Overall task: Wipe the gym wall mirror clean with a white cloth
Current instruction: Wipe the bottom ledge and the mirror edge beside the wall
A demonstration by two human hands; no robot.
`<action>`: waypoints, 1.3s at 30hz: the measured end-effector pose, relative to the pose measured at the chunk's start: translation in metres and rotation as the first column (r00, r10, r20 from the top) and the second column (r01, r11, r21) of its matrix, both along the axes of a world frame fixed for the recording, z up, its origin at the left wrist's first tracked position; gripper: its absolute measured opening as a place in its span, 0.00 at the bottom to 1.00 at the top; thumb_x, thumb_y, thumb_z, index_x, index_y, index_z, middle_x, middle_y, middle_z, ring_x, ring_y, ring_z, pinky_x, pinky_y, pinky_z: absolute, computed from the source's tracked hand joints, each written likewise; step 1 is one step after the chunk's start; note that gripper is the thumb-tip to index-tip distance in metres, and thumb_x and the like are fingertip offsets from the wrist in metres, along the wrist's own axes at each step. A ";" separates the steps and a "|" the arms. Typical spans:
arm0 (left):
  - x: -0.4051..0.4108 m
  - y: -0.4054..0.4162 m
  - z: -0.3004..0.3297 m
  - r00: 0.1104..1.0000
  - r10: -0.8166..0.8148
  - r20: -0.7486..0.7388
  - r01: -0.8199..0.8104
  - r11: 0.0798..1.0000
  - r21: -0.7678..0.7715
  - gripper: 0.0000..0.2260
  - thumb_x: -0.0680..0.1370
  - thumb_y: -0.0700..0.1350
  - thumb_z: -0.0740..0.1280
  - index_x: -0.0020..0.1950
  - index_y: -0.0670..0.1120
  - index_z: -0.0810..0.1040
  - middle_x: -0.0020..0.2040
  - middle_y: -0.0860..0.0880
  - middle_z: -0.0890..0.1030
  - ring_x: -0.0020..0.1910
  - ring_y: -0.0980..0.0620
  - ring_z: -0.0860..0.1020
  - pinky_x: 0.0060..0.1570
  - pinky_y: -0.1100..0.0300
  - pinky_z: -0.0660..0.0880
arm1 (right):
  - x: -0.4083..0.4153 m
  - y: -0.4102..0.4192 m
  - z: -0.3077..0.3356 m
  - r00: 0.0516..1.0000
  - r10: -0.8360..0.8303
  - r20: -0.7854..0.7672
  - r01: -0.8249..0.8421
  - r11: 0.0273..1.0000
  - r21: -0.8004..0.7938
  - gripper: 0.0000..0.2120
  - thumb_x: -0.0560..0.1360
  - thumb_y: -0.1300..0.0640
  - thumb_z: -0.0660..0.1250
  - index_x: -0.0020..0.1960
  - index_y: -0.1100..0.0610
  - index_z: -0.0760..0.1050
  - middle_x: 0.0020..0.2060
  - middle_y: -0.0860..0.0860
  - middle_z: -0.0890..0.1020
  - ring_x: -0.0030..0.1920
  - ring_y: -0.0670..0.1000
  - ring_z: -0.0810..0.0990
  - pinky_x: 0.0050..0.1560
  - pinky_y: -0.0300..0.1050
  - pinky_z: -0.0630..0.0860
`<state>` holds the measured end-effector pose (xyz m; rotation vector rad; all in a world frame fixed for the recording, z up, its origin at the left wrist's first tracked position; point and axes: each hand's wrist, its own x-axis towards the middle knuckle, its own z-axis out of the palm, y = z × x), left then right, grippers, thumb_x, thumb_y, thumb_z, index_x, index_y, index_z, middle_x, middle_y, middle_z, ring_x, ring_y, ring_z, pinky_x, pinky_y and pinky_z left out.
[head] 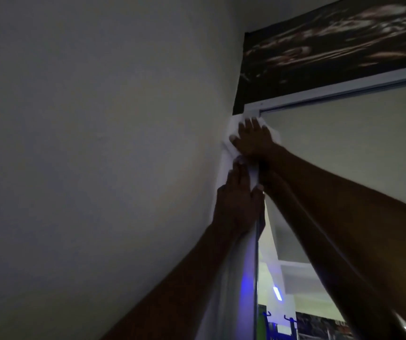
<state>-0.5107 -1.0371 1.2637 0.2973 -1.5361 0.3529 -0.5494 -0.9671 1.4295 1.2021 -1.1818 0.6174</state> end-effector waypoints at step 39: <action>-0.015 -0.017 -0.151 0.957 0.051 -0.284 -0.048 0.999 0.019 0.40 0.81 0.66 0.52 0.81 0.36 0.64 0.80 0.35 0.66 0.79 0.37 0.68 0.76 0.41 0.65 | -0.031 0.014 -0.181 0.952 -0.233 -0.199 0.267 0.949 0.168 0.46 0.73 0.29 0.32 0.86 0.46 0.49 0.86 0.54 0.47 0.85 0.60 0.44 0.81 0.64 0.46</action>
